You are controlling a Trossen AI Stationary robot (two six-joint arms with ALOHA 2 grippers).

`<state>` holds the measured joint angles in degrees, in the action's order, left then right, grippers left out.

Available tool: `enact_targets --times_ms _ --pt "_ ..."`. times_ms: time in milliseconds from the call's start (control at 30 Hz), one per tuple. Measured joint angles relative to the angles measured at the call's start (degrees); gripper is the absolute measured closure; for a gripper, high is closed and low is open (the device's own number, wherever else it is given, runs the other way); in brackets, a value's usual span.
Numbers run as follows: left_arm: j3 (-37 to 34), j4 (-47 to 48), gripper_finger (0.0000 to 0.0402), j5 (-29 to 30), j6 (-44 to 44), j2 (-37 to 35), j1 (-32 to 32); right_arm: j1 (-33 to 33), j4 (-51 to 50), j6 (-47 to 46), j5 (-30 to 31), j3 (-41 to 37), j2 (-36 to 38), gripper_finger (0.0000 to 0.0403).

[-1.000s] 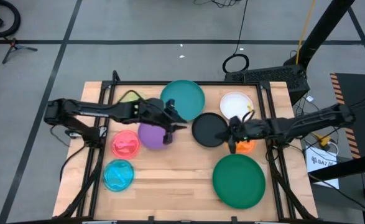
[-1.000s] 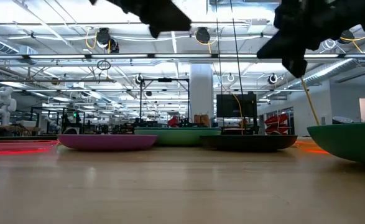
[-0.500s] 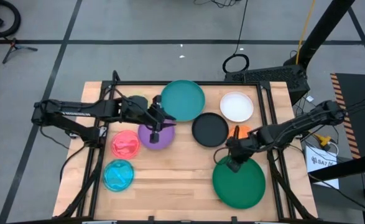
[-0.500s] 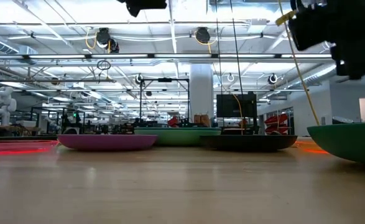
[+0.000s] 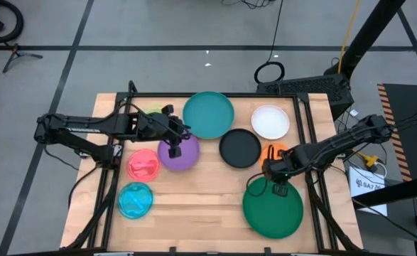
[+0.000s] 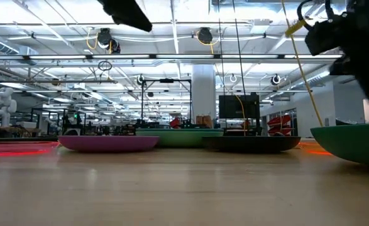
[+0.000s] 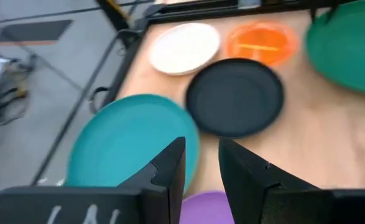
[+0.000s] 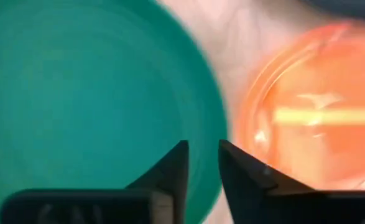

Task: Stack plastic plates
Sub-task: Stack the dark green plate on top of the blue plate

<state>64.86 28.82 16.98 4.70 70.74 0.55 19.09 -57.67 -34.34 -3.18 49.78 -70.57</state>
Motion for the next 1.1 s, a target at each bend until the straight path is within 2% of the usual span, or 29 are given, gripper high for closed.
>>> enact_targets --times_ms 133,333,467,700,1100 --pt "0.00 1.04 0.0298 6.27 -0.08 0.00 -0.30 -0.46 2.96 5.50 0.53 0.00 -4.70 0.0261" --pt "0.00 2.01 0.0298 9.02 -0.17 0.00 -0.32 -2.00 6.31 10.71 0.42 1.77 -12.64 0.0207" --pt "0.00 2.38 0.0298 9.08 -0.32 0.02 -0.32 -3.79 2.98 11.51 0.45 5.01 -15.66 0.0204" --pt "0.00 2.76 0.0298 9.09 -0.30 0.02 -0.32 -5.03 3.08 15.03 1.87 7.48 -15.73 0.0212" --pt "0.00 4.83 0.0298 9.11 -0.74 0.02 -0.32 -5.25 8.28 21.30 2.98 7.58 -19.35 0.0213"
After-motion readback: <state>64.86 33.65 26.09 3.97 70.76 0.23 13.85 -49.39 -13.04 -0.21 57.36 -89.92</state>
